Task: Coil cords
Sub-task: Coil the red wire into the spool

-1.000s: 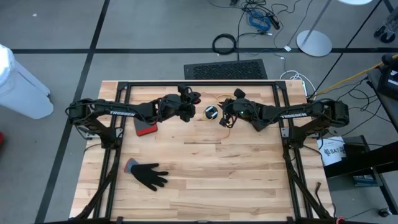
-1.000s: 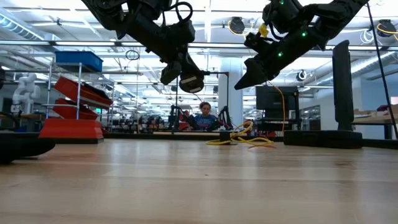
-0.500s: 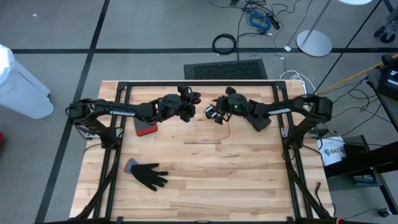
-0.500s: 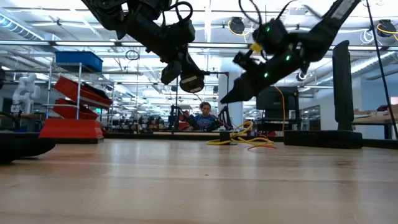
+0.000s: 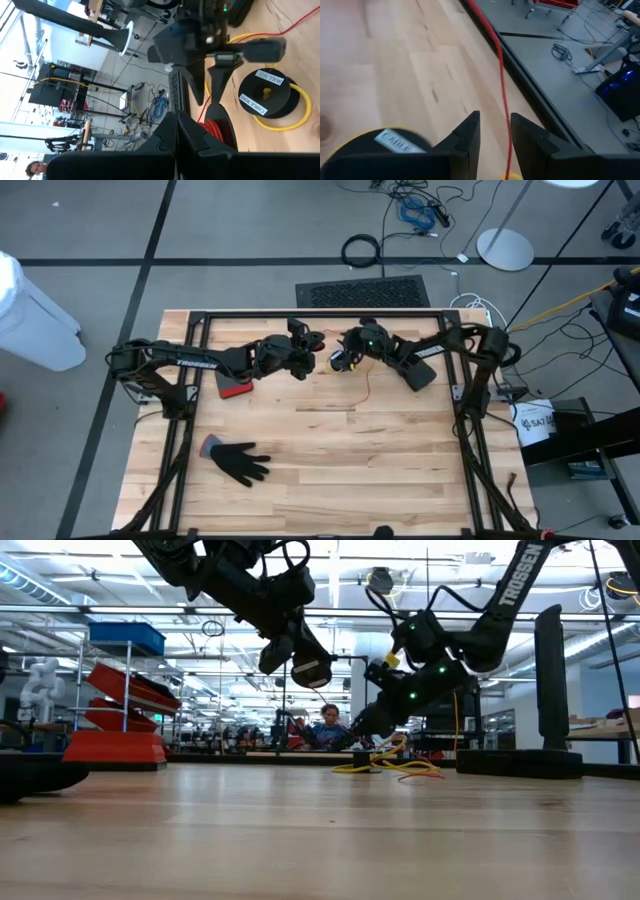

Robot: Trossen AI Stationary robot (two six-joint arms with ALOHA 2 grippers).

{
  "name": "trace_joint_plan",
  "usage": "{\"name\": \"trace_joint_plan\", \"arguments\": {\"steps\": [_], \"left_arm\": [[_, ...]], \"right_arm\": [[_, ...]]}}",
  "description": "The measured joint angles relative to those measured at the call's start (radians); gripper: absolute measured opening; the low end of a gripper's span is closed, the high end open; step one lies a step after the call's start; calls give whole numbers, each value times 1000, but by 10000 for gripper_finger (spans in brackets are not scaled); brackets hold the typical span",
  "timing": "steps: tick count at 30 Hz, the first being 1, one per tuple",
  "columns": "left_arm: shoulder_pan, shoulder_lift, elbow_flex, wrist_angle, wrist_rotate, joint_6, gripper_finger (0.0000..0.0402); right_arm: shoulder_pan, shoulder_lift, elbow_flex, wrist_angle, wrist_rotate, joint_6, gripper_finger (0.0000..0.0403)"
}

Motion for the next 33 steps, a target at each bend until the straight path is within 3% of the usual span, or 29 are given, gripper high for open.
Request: {"name": "trace_joint_plan", "arguments": {"steps": [7,18,28,33], "left_arm": [[0,0,0,-1,0,0,0],[0,0,0,3,6,-2,0],[-6,0,0,10,34,-27,0],[-14,0,0,37,53,-52,0]], "right_arm": [[-39,17,54,-46,-12,-2,94],[-73,17,60,-82,-167,33,93],[-92,17,60,-98,-158,68,92],[-98,17,60,-100,-163,78,65]]}}
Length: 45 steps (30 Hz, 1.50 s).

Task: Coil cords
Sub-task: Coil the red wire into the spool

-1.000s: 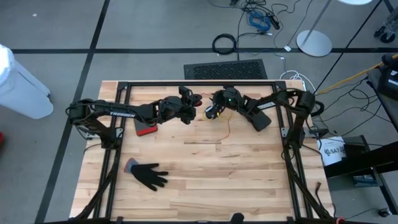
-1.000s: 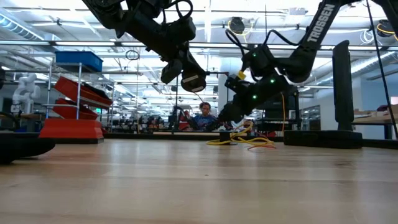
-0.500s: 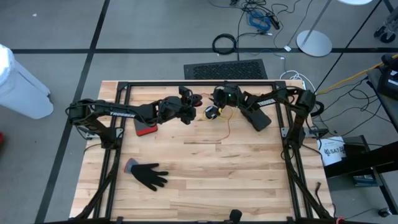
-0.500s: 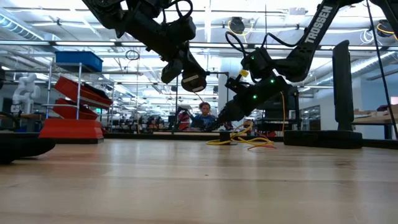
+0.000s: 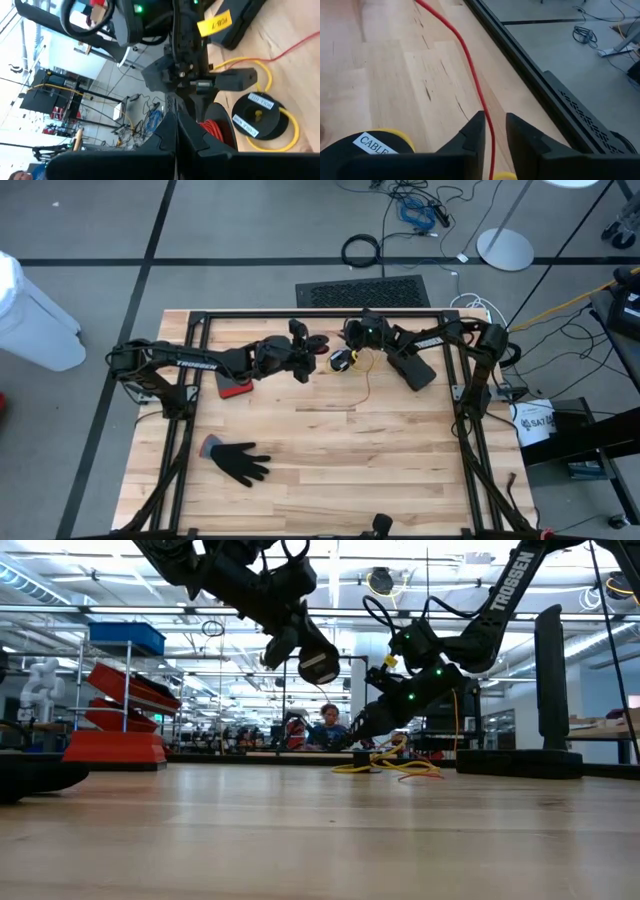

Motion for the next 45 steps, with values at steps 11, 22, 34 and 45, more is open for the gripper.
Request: {"name": "trace_joint_plan", "arguments": {"steps": [11,22,34,45], "left_arm": [[-12,0,0,24,22,0,0],[-20,1,0,20,20,0,0],[57,1,1,-79,-11,-17,0],[172,6,1,-95,-15,-79,0]], "right_arm": [[0,-1,0,-19,-22,-2,4],[-22,-3,0,-62,30,10,1],[15,-138,0,-136,23,52,0],[121,-328,0,-289,-53,86,0]]}}
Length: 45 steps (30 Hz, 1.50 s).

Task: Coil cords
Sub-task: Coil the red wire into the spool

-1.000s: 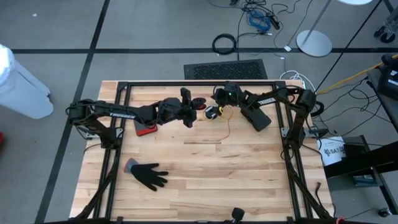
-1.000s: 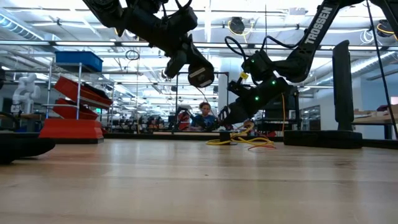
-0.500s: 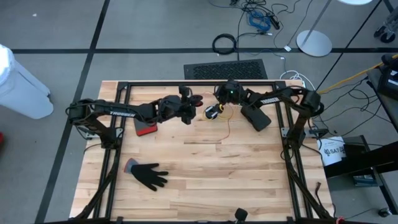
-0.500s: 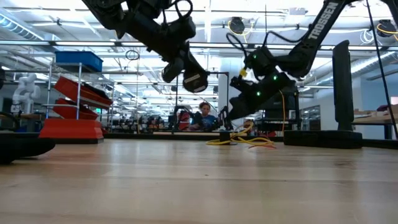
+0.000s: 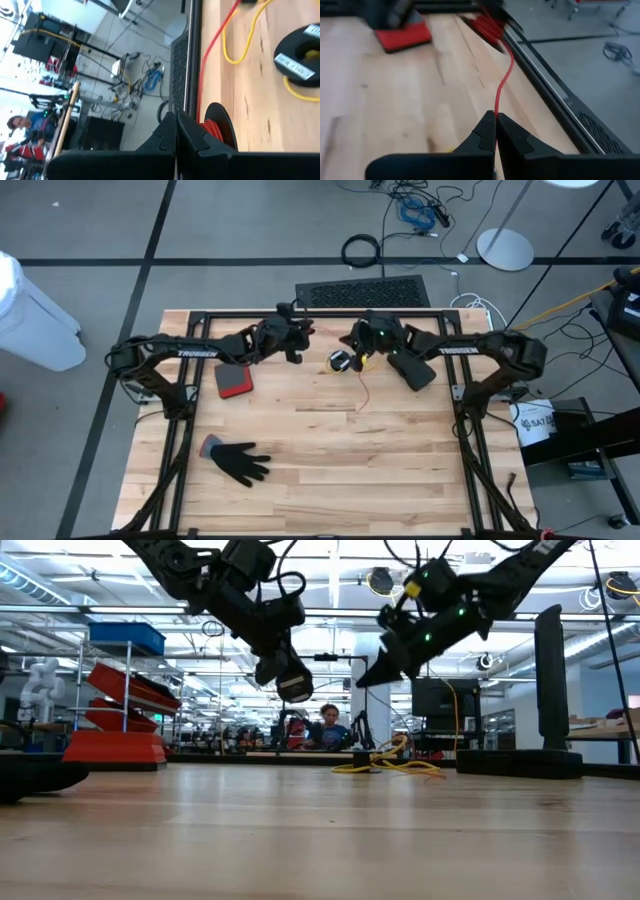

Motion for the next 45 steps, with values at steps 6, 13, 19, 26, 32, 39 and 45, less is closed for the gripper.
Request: {"name": "trace_joint_plan", "arguments": {"steps": [6,13,19,26,32,39,45], "left_arm": [[15,27,0,24,11,-26,0],[-3,84,0,155,37,-74,0],[-14,103,0,273,47,-150,0],[-14,103,0,377,72,-228,0],[-15,103,0,431,118,-343,0],[-16,103,0,457,148,-420,0],[-16,91,0,455,165,-464,0]], "right_arm": [[74,-30,0,39,-5,4,0],[124,16,0,175,-27,28,0],[122,82,-1,274,-26,55,0],[130,200,0,487,-15,68,0],[129,289,0,570,81,48,0],[127,321,0,627,180,-32,0],[114,321,0,622,225,-107,0]]}}
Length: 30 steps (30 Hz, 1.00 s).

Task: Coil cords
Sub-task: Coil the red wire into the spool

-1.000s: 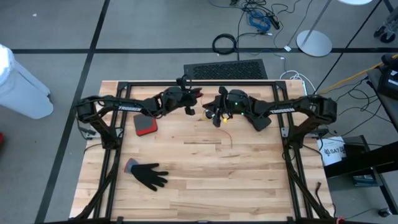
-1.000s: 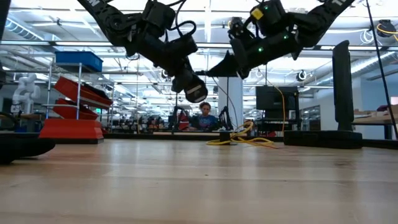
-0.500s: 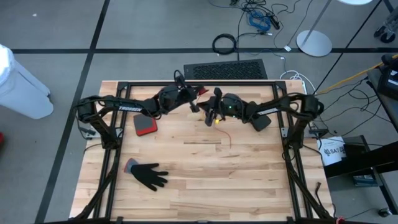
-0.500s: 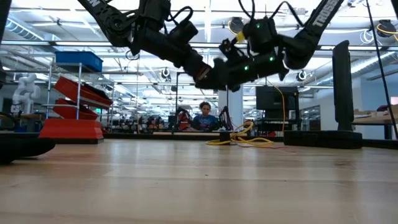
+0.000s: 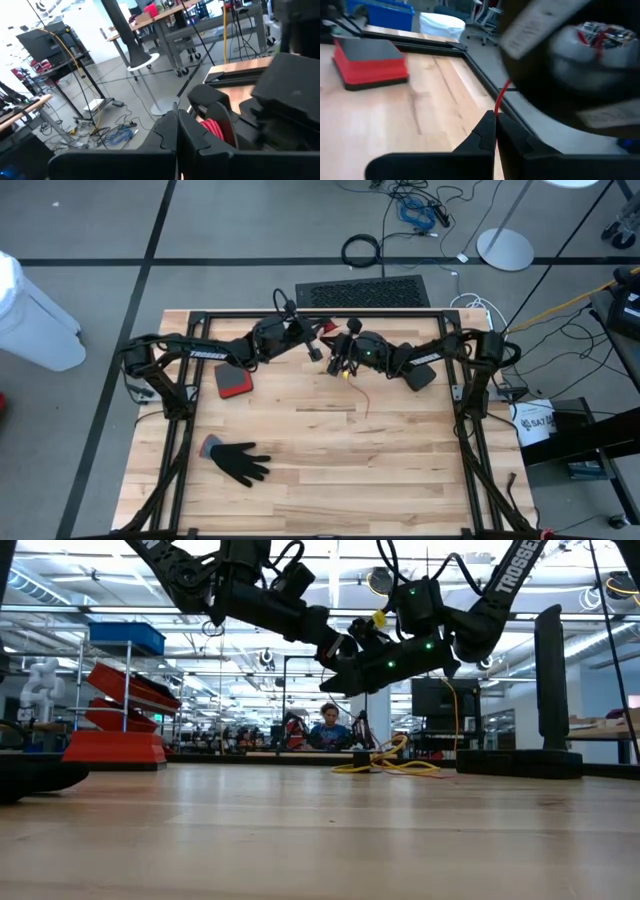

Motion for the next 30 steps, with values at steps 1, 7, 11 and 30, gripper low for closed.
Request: {"name": "trace_joint_plan", "arguments": {"steps": [1,7,11,30], "left_arm": [[0,-7,0,-12,0,0,0],[7,-68,0,-87,0,0,0],[6,-119,-2,-124,20,-6,0],[-8,-179,0,-285,46,-7,0]], "right_arm": [[-1,0,-1,1,11,-7,0],[-6,-22,-32,4,65,-85,0],[-22,-58,-54,11,88,-113,0],[-68,-238,-63,-242,97,-157,3]]}}
